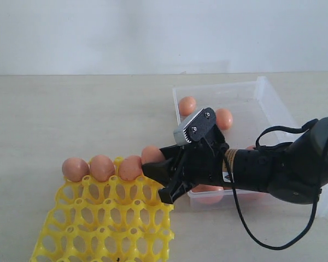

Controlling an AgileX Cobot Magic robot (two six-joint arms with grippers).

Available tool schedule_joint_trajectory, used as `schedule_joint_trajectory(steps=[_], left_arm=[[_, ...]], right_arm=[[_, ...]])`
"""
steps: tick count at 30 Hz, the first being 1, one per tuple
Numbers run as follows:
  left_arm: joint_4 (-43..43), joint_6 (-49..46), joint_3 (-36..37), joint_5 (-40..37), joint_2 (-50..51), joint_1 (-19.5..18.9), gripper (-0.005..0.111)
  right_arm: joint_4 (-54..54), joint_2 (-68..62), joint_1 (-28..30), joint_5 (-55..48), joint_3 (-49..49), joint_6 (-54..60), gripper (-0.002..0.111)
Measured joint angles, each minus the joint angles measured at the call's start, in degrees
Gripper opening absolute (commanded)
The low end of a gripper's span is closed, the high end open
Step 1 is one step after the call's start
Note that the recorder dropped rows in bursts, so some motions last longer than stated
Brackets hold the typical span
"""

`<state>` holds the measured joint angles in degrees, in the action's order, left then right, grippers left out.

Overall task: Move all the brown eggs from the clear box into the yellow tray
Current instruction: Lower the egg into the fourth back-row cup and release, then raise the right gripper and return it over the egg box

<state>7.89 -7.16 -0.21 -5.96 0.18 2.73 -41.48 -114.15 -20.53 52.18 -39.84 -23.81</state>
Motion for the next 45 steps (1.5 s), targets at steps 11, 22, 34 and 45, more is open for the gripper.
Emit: schedule_joint_trajectory(steps=[11, 22, 34, 45], left_arm=[[0.0, 0.0, 0.0, 0.0, 0.0, 0.0, 0.004], [0.0, 0.0, 0.0, 0.0, 0.0, 0.0, 0.004], [0.0, 0.0, 0.0, 0.0, 0.0, 0.0, 0.004], [0.0, 0.0, 0.0, 0.0, 0.0, 0.0, 0.004]], right_arm=[[1.68, 0.0, 0.0, 0.0, 0.0, 1.81, 0.066], [4.03, 9.55, 0.0, 4.06, 0.13, 2.13, 0.051], [57.64, 27.74, 7.78, -45.75, -6.51, 34.34, 0.001], [60.48, 4.0, 14.83, -105.61, -50.1, 49.28, 0.018]])
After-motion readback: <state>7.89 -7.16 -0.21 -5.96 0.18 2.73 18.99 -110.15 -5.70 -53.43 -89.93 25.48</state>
